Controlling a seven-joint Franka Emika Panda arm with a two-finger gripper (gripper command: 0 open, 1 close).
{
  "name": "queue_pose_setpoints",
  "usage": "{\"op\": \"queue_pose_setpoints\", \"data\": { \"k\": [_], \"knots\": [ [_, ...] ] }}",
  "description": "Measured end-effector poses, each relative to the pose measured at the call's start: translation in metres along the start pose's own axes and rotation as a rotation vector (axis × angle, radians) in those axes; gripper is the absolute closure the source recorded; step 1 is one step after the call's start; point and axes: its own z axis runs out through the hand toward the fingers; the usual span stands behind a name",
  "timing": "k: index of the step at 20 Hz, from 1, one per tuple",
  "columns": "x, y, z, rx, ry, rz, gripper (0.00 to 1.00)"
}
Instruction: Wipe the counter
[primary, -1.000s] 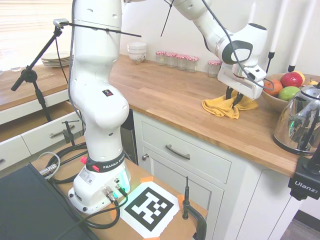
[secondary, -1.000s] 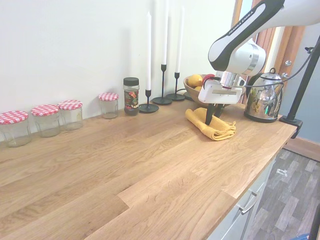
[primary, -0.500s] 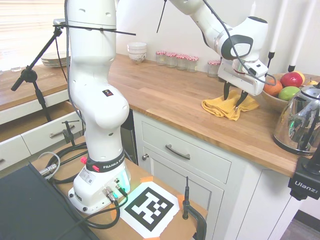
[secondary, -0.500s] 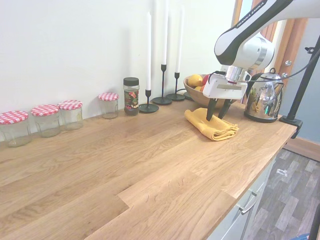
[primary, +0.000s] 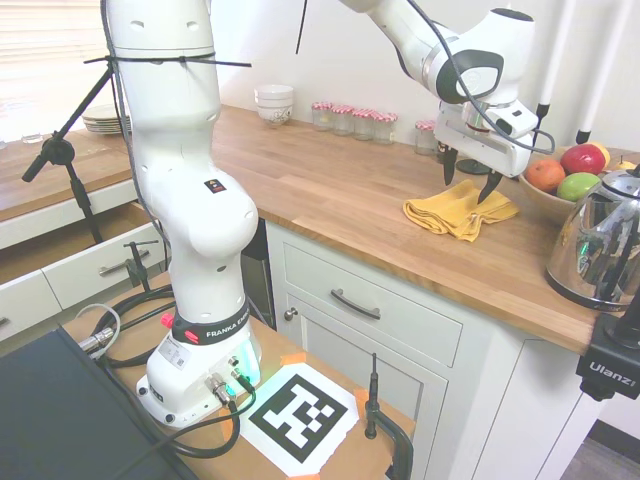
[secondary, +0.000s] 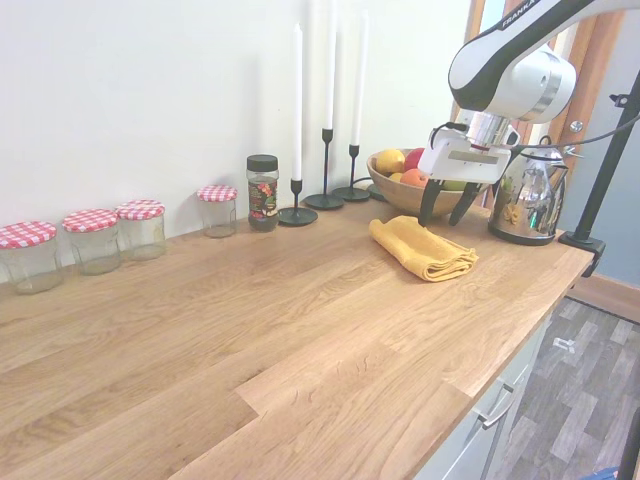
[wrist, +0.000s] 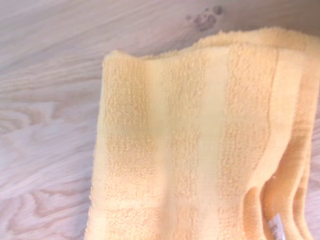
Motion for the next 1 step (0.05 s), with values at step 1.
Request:
{"op": "queue_pose_setpoints", "data": {
  "k": [1],
  "knots": [
    [0.0001,0.0007,-0.0008,0.000,-0.002,0.001,0.00]
  ]
}}
